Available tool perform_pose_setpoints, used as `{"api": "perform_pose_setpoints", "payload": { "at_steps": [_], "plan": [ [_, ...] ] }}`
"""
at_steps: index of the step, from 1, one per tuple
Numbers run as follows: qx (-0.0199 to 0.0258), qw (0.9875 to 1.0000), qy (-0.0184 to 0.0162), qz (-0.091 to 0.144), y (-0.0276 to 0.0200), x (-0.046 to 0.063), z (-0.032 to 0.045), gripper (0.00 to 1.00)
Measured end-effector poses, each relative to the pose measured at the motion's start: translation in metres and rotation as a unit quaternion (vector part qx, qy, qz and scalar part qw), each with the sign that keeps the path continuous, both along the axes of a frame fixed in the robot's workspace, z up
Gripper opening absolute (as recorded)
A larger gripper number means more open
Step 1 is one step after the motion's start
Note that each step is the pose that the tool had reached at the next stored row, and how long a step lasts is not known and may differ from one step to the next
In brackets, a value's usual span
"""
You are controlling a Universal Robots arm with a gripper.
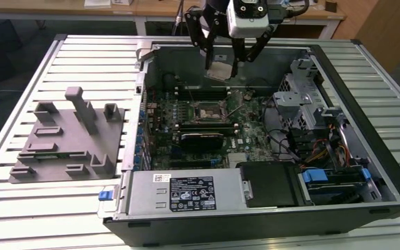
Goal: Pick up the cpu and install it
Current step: 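Place the cpu into insertion slot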
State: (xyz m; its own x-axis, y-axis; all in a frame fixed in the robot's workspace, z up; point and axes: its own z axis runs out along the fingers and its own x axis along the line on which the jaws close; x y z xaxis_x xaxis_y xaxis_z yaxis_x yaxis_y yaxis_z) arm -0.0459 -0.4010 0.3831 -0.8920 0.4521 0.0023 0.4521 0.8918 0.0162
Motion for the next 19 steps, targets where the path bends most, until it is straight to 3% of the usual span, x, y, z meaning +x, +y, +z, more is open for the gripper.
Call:
{"api": "perform_pose_setpoints", "payload": {
  "at_steps": [12,16,19],
  "plan": [
    [-0.0014,0.9981,0.0000,-0.061,0.0005,0.0000,-0.0023,0.53],
    [-0.0022,0.9959,0.0000,-0.091,0.0005,0.0000,-0.0036,0.53],
    [-0.0023,0.9930,0.0000,-0.118,0.0005,0.0000,-0.0049,0.53]
  ]
}}
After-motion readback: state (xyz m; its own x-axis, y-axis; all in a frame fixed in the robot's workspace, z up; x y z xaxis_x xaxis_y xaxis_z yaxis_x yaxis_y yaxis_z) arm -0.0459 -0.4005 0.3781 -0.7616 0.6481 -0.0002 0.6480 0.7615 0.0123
